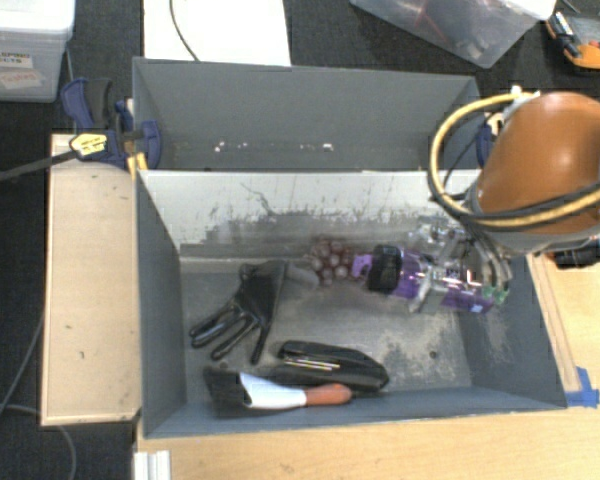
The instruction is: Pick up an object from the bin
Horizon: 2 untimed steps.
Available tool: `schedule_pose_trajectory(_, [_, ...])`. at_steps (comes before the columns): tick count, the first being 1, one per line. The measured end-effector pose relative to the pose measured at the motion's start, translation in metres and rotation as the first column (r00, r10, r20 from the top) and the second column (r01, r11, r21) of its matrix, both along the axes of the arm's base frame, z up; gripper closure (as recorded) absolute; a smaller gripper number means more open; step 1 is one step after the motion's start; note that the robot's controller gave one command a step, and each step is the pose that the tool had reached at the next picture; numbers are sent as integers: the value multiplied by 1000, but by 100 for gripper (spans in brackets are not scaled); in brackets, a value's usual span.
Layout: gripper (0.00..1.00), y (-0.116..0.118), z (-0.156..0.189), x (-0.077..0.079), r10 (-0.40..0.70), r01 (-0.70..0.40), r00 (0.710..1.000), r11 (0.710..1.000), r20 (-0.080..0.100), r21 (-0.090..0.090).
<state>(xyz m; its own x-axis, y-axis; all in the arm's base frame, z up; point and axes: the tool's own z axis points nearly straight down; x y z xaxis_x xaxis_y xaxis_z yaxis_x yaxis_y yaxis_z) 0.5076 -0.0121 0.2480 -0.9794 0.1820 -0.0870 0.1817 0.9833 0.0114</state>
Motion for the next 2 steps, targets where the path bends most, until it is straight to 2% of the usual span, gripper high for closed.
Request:
schedule_pose_trajectory(1, [100,-13,-88,7,-41,41,999,999,3,3])
schedule_pose_trajectory(2, [100,-12,-19,-3,-31,31,999,1000,13,3])
